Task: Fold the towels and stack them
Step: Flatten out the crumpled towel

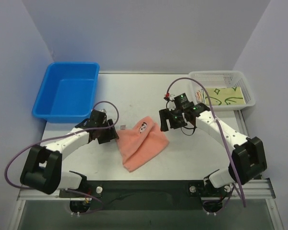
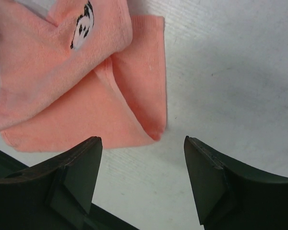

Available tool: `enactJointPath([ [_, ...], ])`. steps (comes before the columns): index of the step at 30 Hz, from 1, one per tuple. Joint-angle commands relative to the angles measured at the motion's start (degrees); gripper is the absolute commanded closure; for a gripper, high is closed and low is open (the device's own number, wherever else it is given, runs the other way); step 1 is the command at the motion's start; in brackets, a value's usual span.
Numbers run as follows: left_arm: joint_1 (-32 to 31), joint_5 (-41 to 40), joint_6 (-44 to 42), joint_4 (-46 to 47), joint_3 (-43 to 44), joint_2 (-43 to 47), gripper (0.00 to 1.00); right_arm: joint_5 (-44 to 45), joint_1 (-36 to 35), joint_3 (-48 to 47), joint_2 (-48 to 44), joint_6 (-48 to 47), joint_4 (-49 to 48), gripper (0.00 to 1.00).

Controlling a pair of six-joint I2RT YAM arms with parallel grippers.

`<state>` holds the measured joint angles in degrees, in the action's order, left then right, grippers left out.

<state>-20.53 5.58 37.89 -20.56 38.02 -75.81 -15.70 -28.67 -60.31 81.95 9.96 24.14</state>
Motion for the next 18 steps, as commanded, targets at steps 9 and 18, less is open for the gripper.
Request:
enactJointPath([
  [9,0.23,0.04,-0.62,10.27,4.69,-10.49,0.36,-0.99,-0.34,-16.32,18.49,-4.51,-2.43,0.31],
  [18,0.14,-0.93,-0.62,11.76,5.40,-15.24,0.48,-8.28,-0.34,-24.93,31.24,-3.89,-4.45,0.31],
])
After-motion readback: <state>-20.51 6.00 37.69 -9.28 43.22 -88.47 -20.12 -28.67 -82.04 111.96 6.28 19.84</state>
